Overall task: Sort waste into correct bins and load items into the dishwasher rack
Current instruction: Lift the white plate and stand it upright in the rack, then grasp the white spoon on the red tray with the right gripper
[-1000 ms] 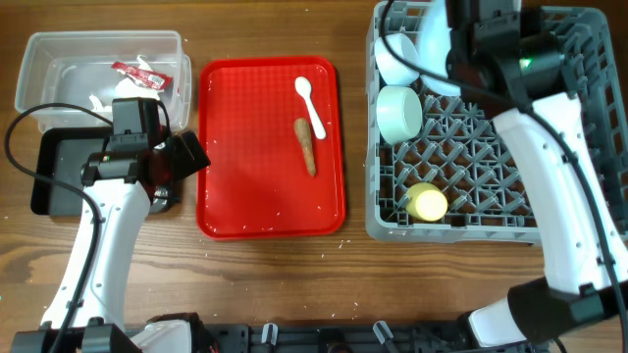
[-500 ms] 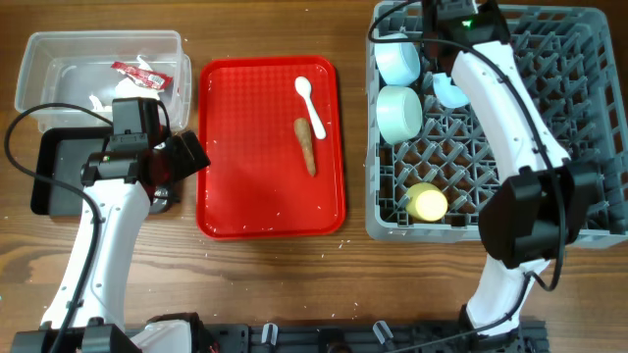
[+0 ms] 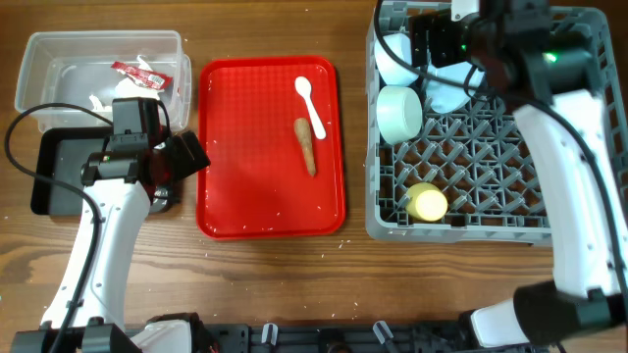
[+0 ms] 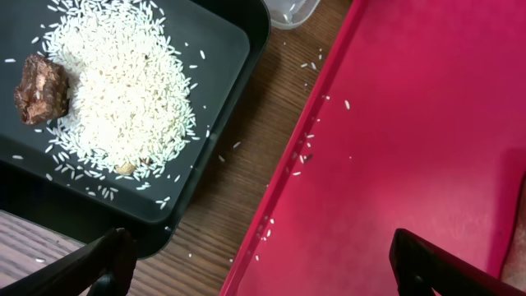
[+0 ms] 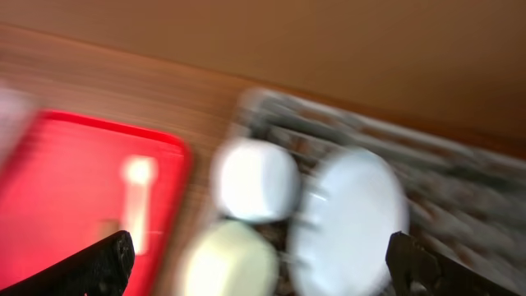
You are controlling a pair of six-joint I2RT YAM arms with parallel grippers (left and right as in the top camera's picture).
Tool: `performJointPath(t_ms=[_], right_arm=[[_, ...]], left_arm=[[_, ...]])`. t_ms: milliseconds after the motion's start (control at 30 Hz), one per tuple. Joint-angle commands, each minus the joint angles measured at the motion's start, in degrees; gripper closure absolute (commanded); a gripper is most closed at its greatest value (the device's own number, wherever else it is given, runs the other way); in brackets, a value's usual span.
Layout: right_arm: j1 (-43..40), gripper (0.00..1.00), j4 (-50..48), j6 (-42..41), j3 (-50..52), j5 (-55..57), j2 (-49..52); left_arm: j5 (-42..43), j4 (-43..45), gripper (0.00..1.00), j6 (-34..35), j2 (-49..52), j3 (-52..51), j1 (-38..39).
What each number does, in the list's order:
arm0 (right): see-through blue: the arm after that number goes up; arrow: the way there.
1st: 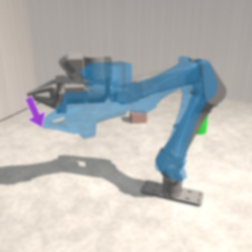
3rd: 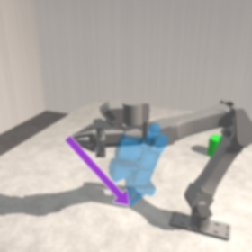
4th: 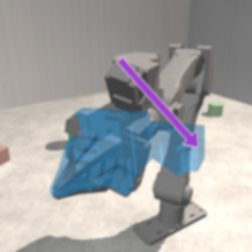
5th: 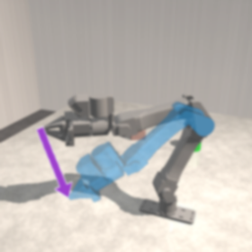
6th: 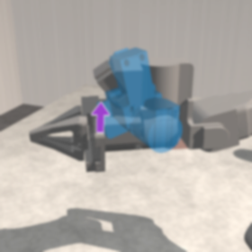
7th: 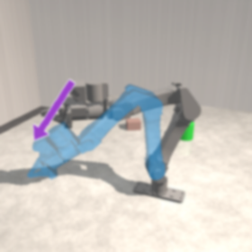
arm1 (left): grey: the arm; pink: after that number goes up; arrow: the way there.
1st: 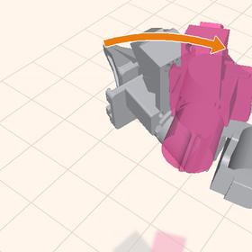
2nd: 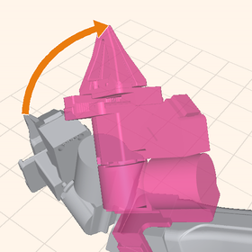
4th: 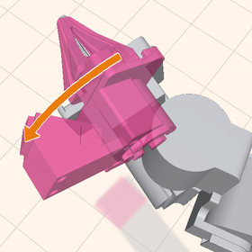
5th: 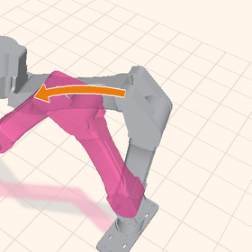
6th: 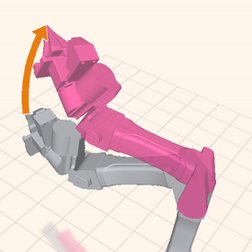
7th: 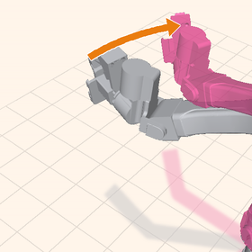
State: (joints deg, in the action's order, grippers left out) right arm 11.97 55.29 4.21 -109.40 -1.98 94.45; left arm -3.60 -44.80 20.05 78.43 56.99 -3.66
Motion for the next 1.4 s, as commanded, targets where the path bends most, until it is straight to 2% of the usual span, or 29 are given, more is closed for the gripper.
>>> performJointPath(t_ms=[0, 67, 167, 267, 400, 600, 833, 1133, 1233, 1300, 1367], right_arm=[[0.63, 0.10, -1.88, -7.43, 0.02, -20.68, 2.03], [1.75, 0.13, -3.67, -13.92, 0.02, -20.79, 3.82], [8.44, 0.19, -10.19, -19.82, 0.02, -17.25, 11.32], [12.44, 0.21, -13.11, -22.08, 0.02, -14.34, 18.64], [12.83, 0.22, -14.16, -22.51, 0.02, -14.14, 22.49], [15.21, 0.28, -21.99, -25.64, 0.02, -6.80, 32.59], [15.19, 0.36, -28.98, -26.80, 0.02, -6.56, 42.88], [15.19, 0.46, -32.13, -32.72, 0.04, -4.22, 49.09], [15.23, 0.48, -32.09, -34.23, 0.04, -7.08, 50.53], [15.26, 0.52, -31.43, -34.40, 0.04, -8.87, 50.56], [15.63, 0.61, -30.27, -35.74, 0.04, -10.03, 50.56]], left_arm=[[-0.57, 0.17, 0.00, 0.11, 0.13, 0.66, 0.07], [-0.57, 0.15, 0.00, 0.11, 0.13, 0.66, 0.07], [-0.57, 0.15, 0.00, 0.11, 0.13, 0.66, 0.07], [-0.57, 0.17, 0.00, 0.11, 0.13, 0.66, 0.07], [-0.57, 0.15, 0.00, 0.11, 0.13, 0.66, 0.07], [-0.57, 0.15, 0.00, 0.11, 0.13, 0.66, 0.07], [-0.55, 0.17, 0.00, 0.11, 0.11, 0.66, 0.07], [-0.57, 0.15, 0.00, 0.11, 0.13, 0.66, 0.07], [-0.57, 0.15, 0.00, 0.11, 0.13, 0.66, 0.07], [-0.57, 0.17, 0.00, 0.11, 0.13, 0.66, 0.07], [-0.57, 0.15, 0.00, 0.11, 0.13, 0.66, 0.07]])
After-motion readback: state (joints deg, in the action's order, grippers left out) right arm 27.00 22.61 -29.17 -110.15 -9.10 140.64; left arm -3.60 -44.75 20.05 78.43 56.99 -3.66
